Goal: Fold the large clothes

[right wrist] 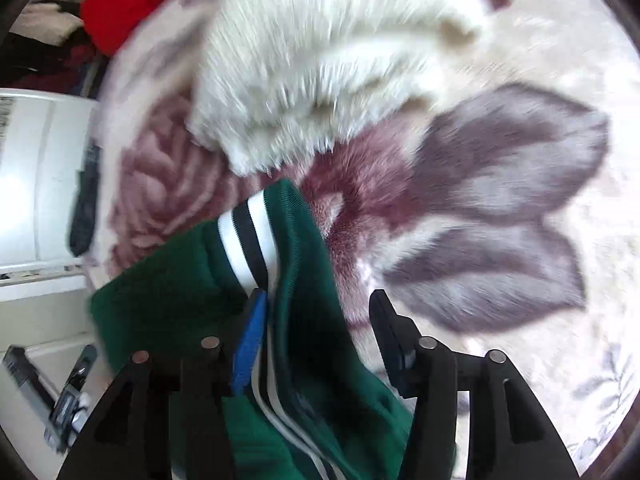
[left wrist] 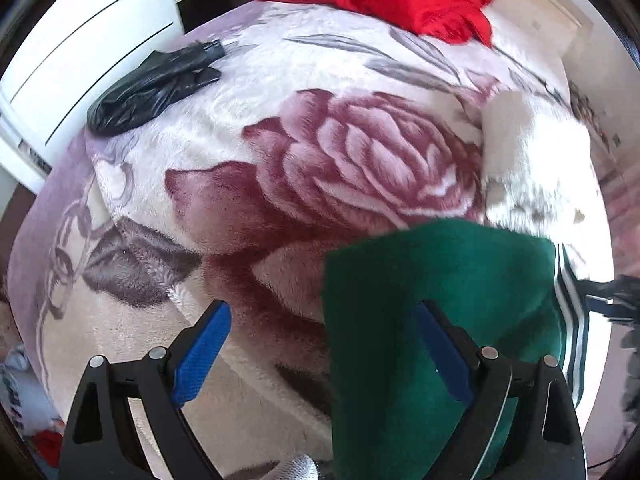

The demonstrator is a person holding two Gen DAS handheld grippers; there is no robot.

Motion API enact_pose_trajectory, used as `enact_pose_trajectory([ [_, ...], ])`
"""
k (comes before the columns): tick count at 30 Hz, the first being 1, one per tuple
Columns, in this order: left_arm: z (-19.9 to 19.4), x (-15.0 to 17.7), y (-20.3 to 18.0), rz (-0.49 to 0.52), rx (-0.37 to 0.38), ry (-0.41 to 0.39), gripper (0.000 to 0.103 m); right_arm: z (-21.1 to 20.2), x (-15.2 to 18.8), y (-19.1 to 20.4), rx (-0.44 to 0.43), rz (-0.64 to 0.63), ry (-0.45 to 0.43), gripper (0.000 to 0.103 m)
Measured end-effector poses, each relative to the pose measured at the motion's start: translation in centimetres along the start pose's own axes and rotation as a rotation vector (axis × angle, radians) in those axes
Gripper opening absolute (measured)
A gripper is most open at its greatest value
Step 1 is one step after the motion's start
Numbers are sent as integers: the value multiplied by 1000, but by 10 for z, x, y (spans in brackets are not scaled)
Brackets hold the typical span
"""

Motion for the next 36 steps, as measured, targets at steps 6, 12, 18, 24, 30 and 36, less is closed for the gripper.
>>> enact_pose_trajectory([
  [6,16,22,-16,18,31,53,94,3,71,-34,-134,-1,140,83],
  [12,21,40,-36,67,23,86,94,22,100,-47,-52,51,132,17],
  [18,22,53,-53,118,72,102,96,-49,99,-74,-105,128,26,7],
  [24,20,40,-54,83,58,126,94,36,102,-96,-22,203,159,9],
  [30,36,-3,-48,-16,112,29,53,27,102,-85,16,138,153,9],
  [36,108,-4,-17,-160,178,148,61,53,90,-58,89,130,208,9],
])
Point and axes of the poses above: each gripper's, at about its wrist camera, not at the fingertips, and z roughly the way its jaws point, y to its left, x to its underside, the point moved 3 cm from there along z, roughly the way its jaws point, and after that the axes turned 2 degrees about x, right-handed, at the moved point
